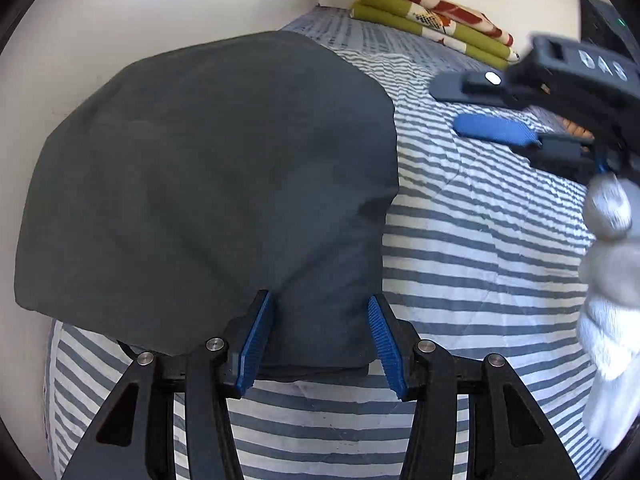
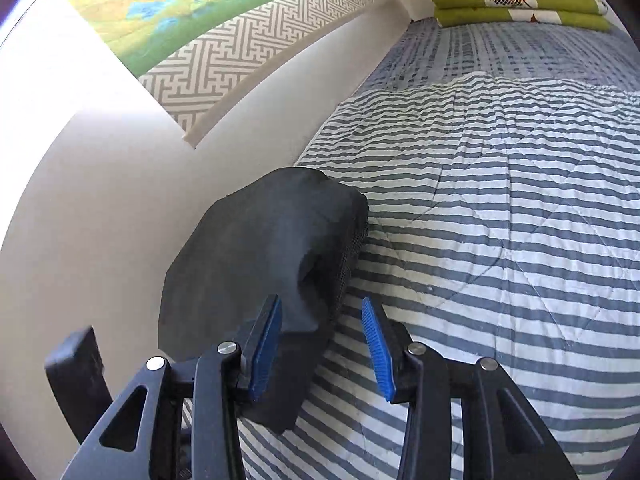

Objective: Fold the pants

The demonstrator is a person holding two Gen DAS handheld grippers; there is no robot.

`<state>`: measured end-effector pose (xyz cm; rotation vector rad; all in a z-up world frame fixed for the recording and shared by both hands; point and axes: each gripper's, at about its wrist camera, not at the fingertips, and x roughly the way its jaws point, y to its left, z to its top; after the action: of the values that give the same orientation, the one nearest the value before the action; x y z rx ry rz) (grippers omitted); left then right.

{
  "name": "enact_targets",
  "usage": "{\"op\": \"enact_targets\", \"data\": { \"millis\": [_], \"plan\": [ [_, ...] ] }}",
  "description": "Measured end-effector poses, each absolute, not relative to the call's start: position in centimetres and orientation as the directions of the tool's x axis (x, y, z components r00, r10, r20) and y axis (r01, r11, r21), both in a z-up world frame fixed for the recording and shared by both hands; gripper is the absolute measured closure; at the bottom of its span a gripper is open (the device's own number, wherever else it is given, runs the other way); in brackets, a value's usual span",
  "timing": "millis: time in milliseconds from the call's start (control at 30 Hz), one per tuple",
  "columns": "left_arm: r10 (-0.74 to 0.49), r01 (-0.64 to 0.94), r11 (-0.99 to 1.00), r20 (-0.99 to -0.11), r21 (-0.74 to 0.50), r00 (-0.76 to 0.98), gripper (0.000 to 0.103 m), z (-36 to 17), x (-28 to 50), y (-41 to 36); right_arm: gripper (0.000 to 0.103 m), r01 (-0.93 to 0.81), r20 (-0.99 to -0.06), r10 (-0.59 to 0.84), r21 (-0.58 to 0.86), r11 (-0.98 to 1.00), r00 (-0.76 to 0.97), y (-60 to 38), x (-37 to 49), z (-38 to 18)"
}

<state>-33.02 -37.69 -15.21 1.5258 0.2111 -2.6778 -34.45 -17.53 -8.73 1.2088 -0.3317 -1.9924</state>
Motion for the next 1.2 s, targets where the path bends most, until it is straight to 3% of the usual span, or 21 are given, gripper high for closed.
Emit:
{"op": "enact_targets", "data": {
  "millis": [267, 333, 400, 467, 533, 633, 900, 1200],
  "plan": [
    [0.079, 0.05, -0.991, -0.856, -0.122, -0.511, 0.05, -16.0, -34.0, -38.7, 0.066, 0.399, -0.663, -0.726, 0.625, -0.671, -0.181, -23.6, -40.1, -12.8],
    [0.082, 0.046, -0.991, -0.856, -0.122, -0.51, 0.05, -16.3, -34.0, -38.9, 0.077, 0.447, -0.651, -0.705, 0.562, -0.696, -0.281, -24.3, -40.6, -11.2],
    [0.085, 0.043, -0.991, -0.857, -0.124, -0.508, 0.05, -16.4, -33.9, -39.1, 0.077, 0.502, -0.657, -0.604, 0.372, -0.78, -0.451, -25.1, -40.6, -9.4],
    [0.084, 0.037, -0.992, -0.859, -0.119, -0.505, 0.05, -16.5, -34.0, -39.2, 0.077, 0.491, -0.713, -0.478, 0.213, -0.845, -0.512, -25.8, -41.3, -9.6],
    [0.087, 0.04, -0.992, -0.861, -0.123, -0.501, 0.05, -16.4, -33.8, -39.3, 0.076, 0.479, -0.72, -0.461, 0.203, -0.854, -0.518, -24.7, -41.2, -9.6],
    [0.11, 0.053, -0.986, -0.86, -0.157, -0.499, 0.05, -16.1, -32.7, -39.5, 0.07, 0.413, -0.712, -0.491, 0.301, -0.859, -0.502, -21.2, -40.6, -9.6],
    [0.045, 0.184, -0.969, -0.853, -0.163, -0.52, 0.049, -12.8, -28.2, -36.4, 0.07, 0.506, -0.757, -0.511, 0.279, -0.816, -0.407, -14.2, -31.6, -8.9],
    [-0.064, 0.327, -0.931, -0.813, -0.16, -0.579, 0.048, -6.3, -14.9, -29.9, 0.066, 0.63, -0.76, -0.49, 0.14, -0.764, -0.426, -5.7, -16.6, -4.1]
  ]
}}
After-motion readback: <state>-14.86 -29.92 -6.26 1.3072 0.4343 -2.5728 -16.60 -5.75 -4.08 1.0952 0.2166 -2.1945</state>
